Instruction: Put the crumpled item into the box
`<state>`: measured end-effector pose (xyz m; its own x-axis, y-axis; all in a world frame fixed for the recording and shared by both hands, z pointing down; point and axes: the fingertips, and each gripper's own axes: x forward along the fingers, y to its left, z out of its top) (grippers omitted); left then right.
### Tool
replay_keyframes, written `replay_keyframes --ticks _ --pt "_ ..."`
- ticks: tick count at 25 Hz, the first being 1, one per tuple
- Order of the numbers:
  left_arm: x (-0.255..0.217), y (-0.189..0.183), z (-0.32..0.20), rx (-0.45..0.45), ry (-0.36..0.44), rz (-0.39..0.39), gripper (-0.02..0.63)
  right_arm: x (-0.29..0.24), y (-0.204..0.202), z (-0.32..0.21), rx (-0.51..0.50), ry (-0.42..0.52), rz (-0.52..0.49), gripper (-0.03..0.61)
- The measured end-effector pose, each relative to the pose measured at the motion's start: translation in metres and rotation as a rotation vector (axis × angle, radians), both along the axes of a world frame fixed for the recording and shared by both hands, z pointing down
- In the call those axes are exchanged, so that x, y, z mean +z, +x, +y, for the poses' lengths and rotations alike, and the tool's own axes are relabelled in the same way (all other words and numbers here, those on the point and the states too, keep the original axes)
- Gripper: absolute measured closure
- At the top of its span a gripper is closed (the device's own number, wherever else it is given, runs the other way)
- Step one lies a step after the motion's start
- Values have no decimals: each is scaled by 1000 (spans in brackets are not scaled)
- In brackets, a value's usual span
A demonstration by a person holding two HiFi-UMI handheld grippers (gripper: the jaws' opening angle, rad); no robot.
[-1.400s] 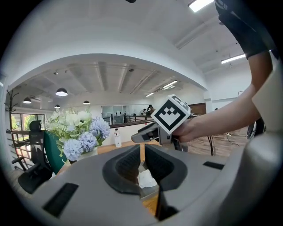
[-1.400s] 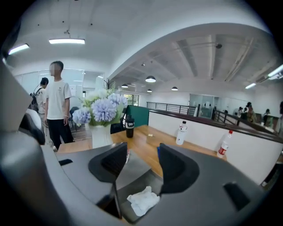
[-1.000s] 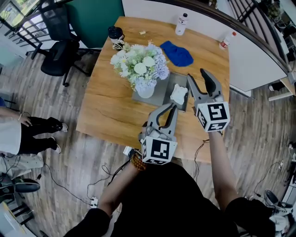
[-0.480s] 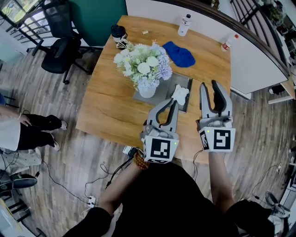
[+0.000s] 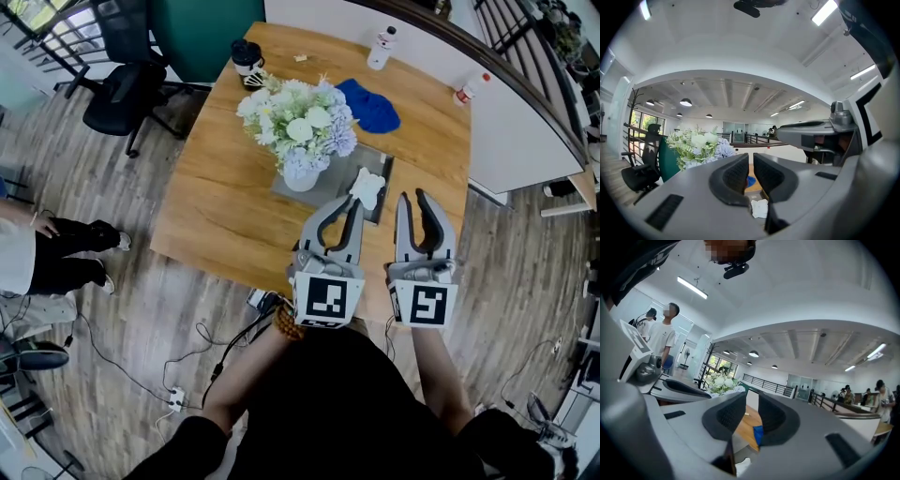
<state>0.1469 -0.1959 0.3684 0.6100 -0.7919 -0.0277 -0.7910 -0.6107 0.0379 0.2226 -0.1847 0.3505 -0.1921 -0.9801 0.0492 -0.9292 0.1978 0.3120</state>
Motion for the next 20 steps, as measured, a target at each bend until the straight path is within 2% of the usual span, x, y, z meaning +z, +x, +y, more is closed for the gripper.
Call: replay_keyframes --ticks 8,14,20 --pt "13 -15 3 -43 -44 20 586 -1 -19 1 6 29 -52 523" --pt "14 -21 6 -70 -22 23 586 7 -18 9 43 21 -66 543" --pt "12 -16 9 -60 -7 16 586 21 -9 17 93 -4 -76 554"
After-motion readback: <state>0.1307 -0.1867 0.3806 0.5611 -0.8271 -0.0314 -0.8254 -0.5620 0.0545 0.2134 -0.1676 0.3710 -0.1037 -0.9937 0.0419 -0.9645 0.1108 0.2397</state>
